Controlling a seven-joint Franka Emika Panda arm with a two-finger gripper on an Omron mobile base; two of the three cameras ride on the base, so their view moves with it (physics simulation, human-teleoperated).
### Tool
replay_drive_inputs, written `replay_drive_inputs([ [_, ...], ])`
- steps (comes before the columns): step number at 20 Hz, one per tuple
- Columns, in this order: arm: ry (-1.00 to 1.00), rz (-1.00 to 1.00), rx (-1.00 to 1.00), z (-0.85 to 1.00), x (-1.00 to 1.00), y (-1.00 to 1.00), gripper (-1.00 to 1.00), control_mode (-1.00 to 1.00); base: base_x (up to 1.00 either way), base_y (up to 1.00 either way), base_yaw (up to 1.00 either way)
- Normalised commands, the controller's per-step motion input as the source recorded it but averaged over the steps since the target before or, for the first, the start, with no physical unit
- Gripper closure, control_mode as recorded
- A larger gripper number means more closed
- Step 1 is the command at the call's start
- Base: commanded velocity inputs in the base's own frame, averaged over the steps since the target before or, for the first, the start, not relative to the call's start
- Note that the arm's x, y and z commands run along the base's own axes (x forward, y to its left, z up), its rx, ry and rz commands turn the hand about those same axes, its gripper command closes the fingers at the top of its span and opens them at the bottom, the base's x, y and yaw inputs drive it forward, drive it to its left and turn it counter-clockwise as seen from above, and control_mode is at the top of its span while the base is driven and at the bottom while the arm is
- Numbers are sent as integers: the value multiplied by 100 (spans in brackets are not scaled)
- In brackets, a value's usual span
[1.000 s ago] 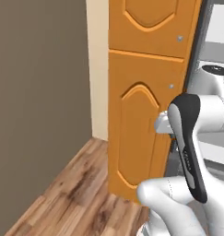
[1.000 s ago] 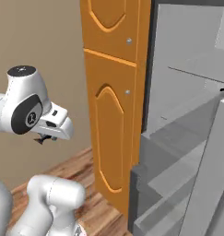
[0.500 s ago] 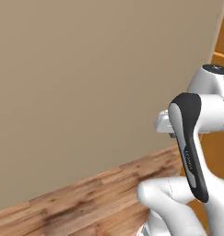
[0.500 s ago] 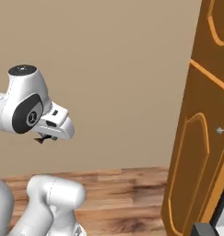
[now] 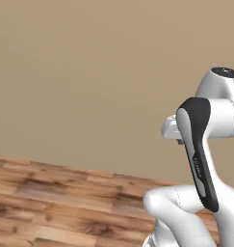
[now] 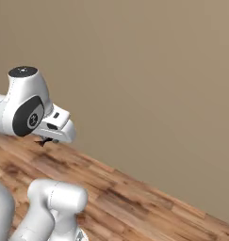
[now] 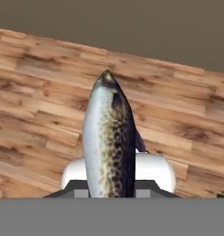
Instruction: Pick fish from the fridge and place it on the plate on the counter.
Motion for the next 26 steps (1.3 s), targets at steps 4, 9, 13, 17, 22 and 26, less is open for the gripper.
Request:
replay_drive_inputs([
  [4, 0, 0, 0, 0, 0, 0, 100, 100, 0, 0, 100],
  [9, 0, 0, 0, 0, 0, 0, 100, 100, 2, 0, 100],
  [13, 0, 0, 0, 0, 0, 0, 100, 100, 17, 0, 99],
  [17, 0, 0, 0, 0, 0, 0, 100, 100, 38, 0, 95],
  [22, 0, 0, 0, 0, 0, 0, 100, 100, 61, -11, 87],
  [26, 0, 0, 0, 0, 0, 0, 100, 100, 72, -46, 73],
])
